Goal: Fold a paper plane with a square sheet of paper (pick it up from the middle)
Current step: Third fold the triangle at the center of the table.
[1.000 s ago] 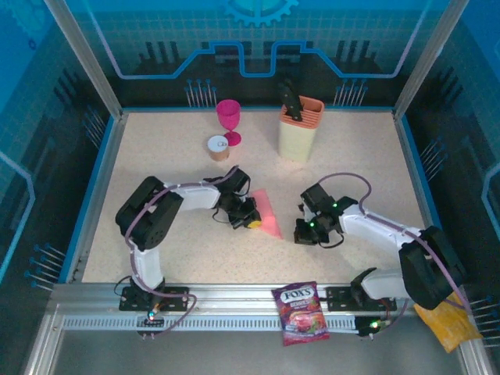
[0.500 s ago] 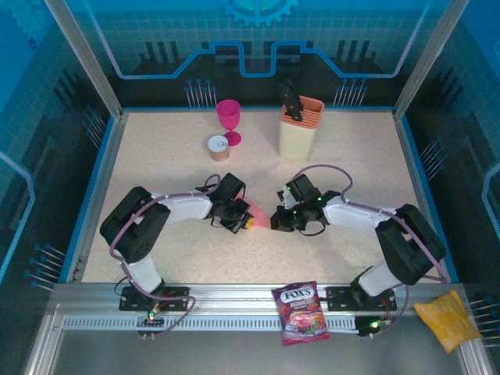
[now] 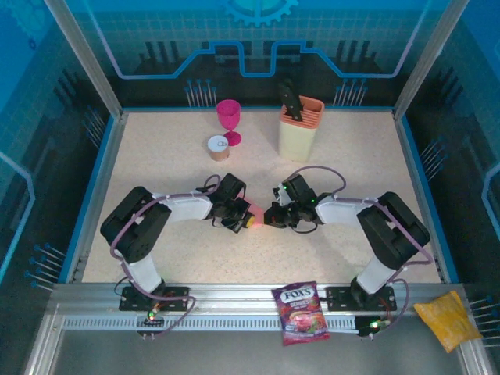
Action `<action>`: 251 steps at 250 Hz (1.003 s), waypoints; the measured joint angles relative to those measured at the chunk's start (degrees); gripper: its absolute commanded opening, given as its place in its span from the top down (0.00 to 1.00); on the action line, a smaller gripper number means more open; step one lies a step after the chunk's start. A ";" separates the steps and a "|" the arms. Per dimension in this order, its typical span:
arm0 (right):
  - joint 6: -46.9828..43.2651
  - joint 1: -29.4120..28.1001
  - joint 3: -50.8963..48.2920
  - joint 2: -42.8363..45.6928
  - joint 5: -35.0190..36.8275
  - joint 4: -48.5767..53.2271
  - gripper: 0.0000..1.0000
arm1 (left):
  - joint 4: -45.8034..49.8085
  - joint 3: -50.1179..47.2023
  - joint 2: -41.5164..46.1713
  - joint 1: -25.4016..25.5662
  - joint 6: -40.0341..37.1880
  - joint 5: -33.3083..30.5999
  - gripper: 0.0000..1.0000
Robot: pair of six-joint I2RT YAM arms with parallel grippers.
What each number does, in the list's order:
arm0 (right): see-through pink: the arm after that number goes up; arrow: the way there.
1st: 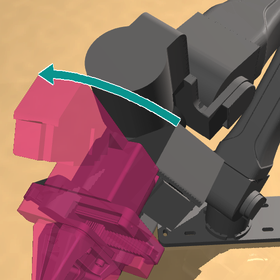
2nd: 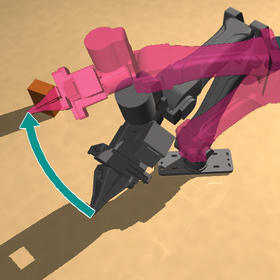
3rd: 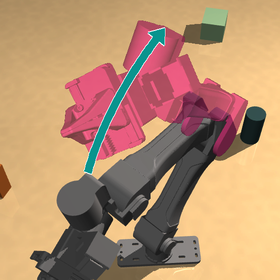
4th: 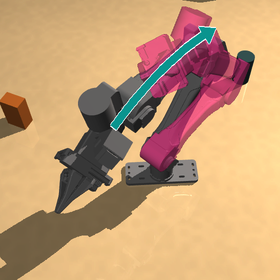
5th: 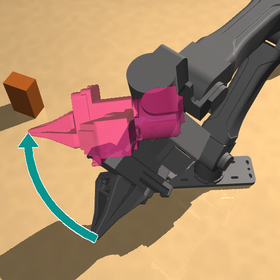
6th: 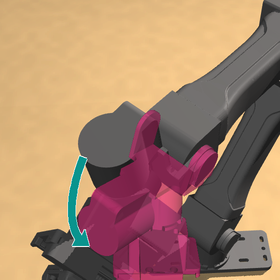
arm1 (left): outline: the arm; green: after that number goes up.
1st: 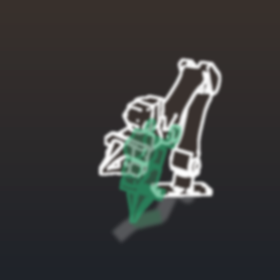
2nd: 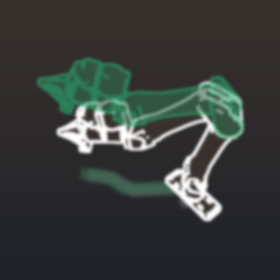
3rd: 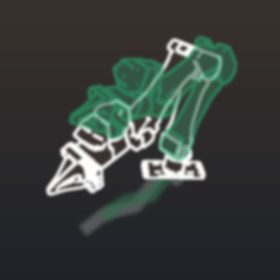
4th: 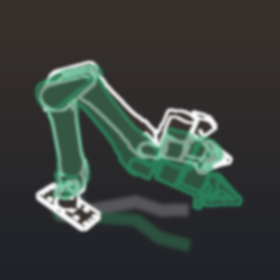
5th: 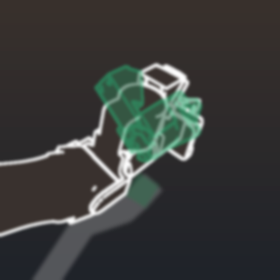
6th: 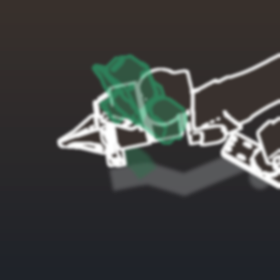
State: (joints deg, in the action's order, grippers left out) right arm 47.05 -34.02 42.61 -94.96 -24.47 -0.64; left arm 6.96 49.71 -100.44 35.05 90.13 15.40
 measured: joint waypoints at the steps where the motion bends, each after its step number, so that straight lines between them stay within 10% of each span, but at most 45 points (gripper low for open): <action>1: 0.02 0.02 -0.04 -0.07 0.00 -0.09 1.00 | -0.02 0.00 0.00 0.00 0.00 0.00 1.00; 108: 5.09 4.46 -5.62 -2.25 -1.92 -8.11 1.00 | -1.97 -0.76 0.00 0.02 0.96 0.02 1.00; 251: 3.89 14.71 -2.49 6.40 4.39 15.98 1.00 | -4.50 -1.99 0.24 0.11 1.49 0.04 1.00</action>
State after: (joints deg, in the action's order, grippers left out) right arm 50.94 -19.31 40.12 -88.55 -20.08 15.33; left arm 2.46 47.72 -100.20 35.16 91.61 15.44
